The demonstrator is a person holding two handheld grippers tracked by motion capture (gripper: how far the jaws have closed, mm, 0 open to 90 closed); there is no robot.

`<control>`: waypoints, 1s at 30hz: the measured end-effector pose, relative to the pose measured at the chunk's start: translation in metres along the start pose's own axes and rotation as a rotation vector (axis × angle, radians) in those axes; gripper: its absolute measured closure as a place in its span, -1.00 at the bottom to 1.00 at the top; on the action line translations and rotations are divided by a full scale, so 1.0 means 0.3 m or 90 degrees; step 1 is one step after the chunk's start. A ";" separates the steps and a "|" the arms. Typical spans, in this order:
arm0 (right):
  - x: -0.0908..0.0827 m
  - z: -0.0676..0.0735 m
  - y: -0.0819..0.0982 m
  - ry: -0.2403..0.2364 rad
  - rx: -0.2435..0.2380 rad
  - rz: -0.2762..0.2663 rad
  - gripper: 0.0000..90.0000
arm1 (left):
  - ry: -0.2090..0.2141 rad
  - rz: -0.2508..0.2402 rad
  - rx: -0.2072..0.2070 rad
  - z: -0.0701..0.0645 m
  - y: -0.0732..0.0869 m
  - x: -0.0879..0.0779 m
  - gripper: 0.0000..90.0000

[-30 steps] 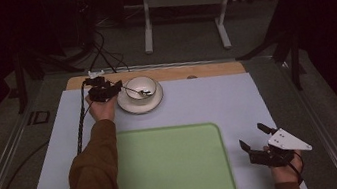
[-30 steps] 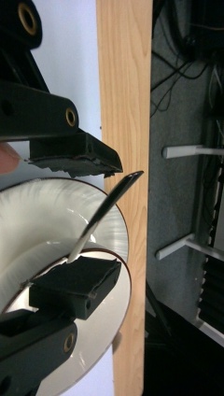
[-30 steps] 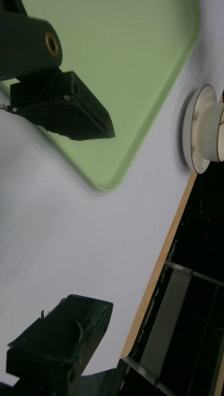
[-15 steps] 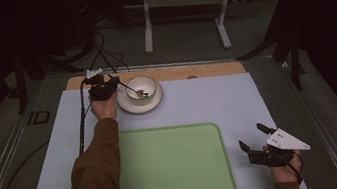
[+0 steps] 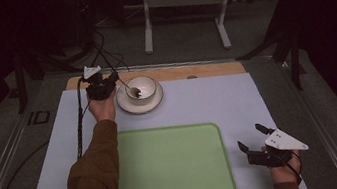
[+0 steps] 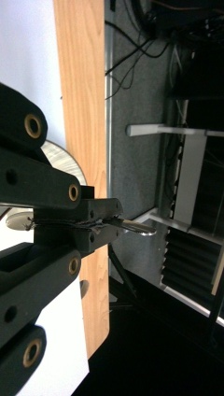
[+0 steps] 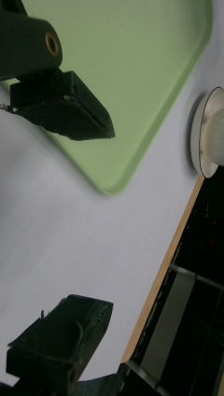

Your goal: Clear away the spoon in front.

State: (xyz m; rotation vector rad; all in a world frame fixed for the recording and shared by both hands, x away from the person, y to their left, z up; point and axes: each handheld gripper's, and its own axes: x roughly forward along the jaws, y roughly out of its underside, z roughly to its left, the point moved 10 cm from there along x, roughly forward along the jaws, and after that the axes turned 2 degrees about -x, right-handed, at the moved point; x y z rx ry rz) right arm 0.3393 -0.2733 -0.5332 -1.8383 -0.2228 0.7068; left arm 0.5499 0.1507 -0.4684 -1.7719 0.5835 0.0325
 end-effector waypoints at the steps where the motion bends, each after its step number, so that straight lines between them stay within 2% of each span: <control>1: 0.000 0.000 0.000 0.000 0.000 0.000 -0.69 | -0.002 -0.002 0.005 0.000 -0.006 -0.007 0.98; 7: 0.002 0.002 0.001 -0.002 -0.002 0.003 -0.69 | 0.006 -0.018 0.010 0.001 -0.040 -0.055 0.98; 10: 0.003 0.003 0.001 -0.002 -0.004 0.004 -0.69 | 0.023 -0.024 0.006 -0.005 -0.052 -0.079 0.98; 17: 0.004 0.002 0.001 -0.001 -0.004 0.005 -0.69 | 0.043 -0.028 0.018 -0.015 -0.073 -0.125 0.98; 23: 0.004 0.005 -0.001 -0.002 -0.009 0.004 -0.69 | 0.054 -0.029 0.033 -0.030 -0.075 -0.156 0.98; 30: 0.003 0.007 -0.003 -0.002 -0.009 0.002 -0.69 | 0.059 -0.031 0.063 -0.038 -0.085 -0.215 0.98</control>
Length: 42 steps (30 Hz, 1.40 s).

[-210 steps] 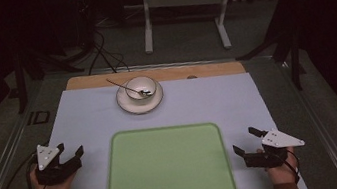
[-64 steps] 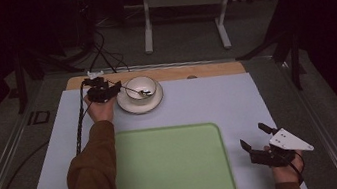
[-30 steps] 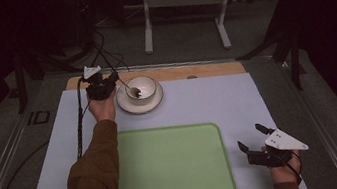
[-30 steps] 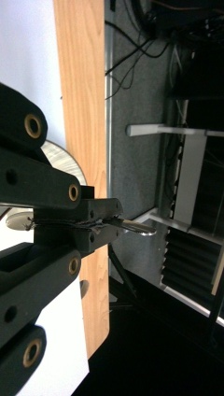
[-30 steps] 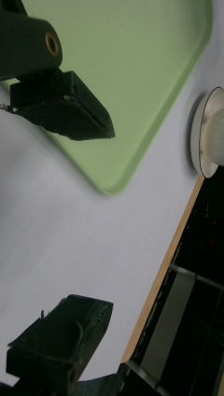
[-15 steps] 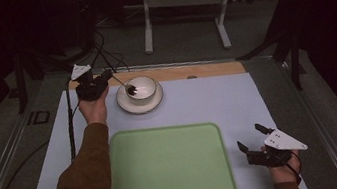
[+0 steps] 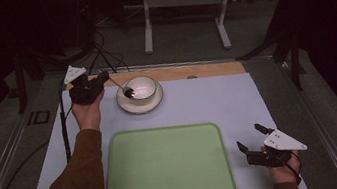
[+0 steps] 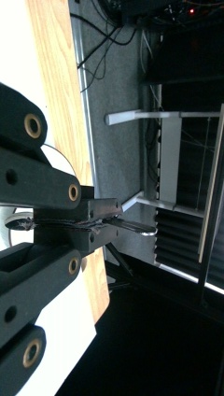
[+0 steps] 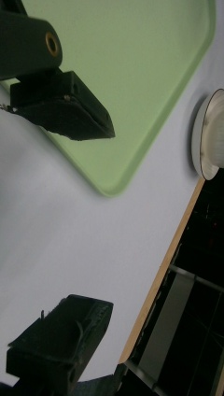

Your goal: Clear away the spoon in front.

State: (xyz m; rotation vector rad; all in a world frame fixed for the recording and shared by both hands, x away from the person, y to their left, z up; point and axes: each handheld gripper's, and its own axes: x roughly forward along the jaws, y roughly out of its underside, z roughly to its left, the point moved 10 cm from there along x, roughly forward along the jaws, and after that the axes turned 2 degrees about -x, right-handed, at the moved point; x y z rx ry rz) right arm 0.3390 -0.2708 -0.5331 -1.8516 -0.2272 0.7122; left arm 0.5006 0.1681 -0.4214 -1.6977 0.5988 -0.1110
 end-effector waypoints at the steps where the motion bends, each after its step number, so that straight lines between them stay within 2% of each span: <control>1: 0.000 0.000 0.000 0.000 -0.001 0.000 -0.69 | 0.002 0.001 0.003 -0.002 -0.002 -0.007 0.98; 15: -0.002 -0.002 -0.002 0.002 -0.004 0.000 -0.69 | 0.013 0.005 0.013 -0.017 0.008 -0.101 0.98; 22: -0.001 0.000 0.000 0.002 -0.004 0.003 -0.69 | 0.019 0.012 0.020 -0.028 0.014 -0.124 0.98; 30: -0.003 0.000 -0.002 0.003 -0.006 0.000 -0.69 | 0.032 0.028 0.038 -0.060 0.026 -0.161 0.98; 42: -0.005 0.001 -0.002 0.004 -0.006 0.002 -0.69 | 0.039 0.060 0.041 -0.066 0.069 -0.191 0.98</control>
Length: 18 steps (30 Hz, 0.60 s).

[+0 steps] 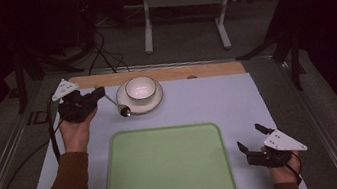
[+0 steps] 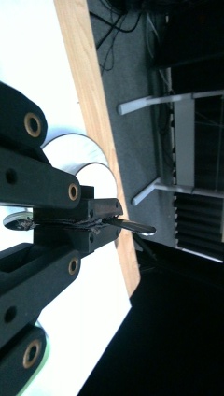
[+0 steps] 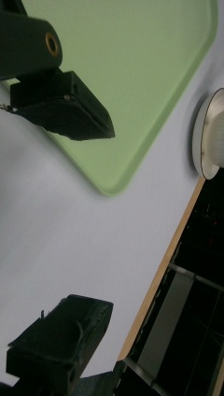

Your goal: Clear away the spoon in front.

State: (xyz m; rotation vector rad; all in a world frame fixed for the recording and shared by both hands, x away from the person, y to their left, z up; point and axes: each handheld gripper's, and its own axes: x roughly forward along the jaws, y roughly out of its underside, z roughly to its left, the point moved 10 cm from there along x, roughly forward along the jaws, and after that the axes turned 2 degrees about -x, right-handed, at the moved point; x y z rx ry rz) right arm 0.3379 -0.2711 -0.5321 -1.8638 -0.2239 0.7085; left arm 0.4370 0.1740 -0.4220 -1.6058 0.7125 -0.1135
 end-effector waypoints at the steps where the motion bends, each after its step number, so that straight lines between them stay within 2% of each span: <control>1: 0.000 0.000 0.000 0.000 0.000 0.000 -0.69 | 0.002 0.001 -0.002 -0.002 0.003 -0.004 0.98; 7: -0.001 0.001 0.000 -0.001 -0.001 0.000 -0.69 | 0.010 0.018 0.008 -0.011 0.023 -0.027 0.98; 18: 0.002 0.002 0.002 -0.003 -0.005 0.003 -0.69 | 0.027 0.050 0.006 -0.016 0.088 -0.066 0.97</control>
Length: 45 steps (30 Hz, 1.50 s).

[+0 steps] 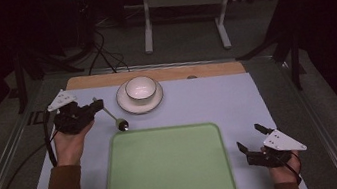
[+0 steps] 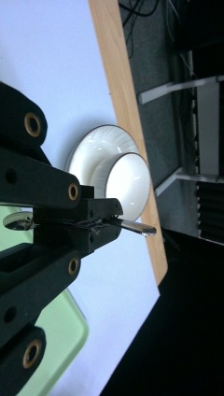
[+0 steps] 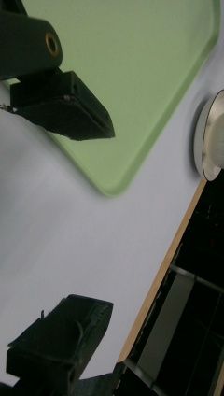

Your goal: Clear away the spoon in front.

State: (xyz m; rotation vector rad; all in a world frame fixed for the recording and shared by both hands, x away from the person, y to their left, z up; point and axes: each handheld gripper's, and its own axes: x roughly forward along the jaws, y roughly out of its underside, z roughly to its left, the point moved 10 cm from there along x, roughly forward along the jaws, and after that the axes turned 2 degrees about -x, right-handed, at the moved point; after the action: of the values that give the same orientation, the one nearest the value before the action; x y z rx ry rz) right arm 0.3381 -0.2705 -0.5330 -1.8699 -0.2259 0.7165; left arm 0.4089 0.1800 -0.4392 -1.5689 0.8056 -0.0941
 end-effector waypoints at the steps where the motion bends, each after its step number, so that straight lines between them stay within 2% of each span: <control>1: 0.000 0.000 0.000 0.000 0.000 0.000 -0.69 | 0.002 0.003 0.000 -0.001 0.006 -0.003 0.97; 8: 0.001 0.002 0.000 0.000 -0.002 0.001 -0.69 | 0.012 0.024 0.006 -0.013 0.048 -0.019 0.97; 17: 0.000 0.001 0.000 -0.001 -0.001 0.001 -0.69 | 0.013 0.042 -0.004 -0.021 0.103 -0.042 0.97; 25: -0.001 0.001 0.000 0.000 -0.003 0.003 -0.69 | 0.012 0.054 -0.010 -0.022 0.128 -0.066 0.97; 32: 0.000 0.002 0.001 0.000 -0.005 0.005 -0.69 | 0.015 0.071 -0.014 -0.041 0.154 -0.086 0.97; 37: 0.001 0.002 0.002 -0.001 -0.005 0.006 -0.69 | 0.013 0.102 -0.014 -0.049 0.183 -0.091 0.97; 40: 0.001 0.003 0.001 -0.001 -0.005 0.006 -0.69 | 0.021 0.132 -0.019 -0.058 0.205 -0.096 0.97; 41: 0.001 0.003 0.001 -0.002 -0.007 0.005 -0.69 | 0.019 0.151 -0.021 -0.060 0.218 -0.094 0.97; 44: 0.003 0.004 0.002 -0.003 -0.009 0.007 -0.69 | 0.018 0.164 -0.026 -0.055 0.229 -0.092 0.97; 45: 0.003 0.005 0.002 -0.003 -0.009 0.008 -0.69 | 0.020 0.165 -0.036 -0.051 0.231 -0.089 0.97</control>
State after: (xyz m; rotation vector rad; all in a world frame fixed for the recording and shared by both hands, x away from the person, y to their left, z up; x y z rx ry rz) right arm 0.3379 -0.2691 -0.5341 -1.8841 -0.2235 0.7293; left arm 0.3512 0.1852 -0.4881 -1.5057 1.0370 0.0934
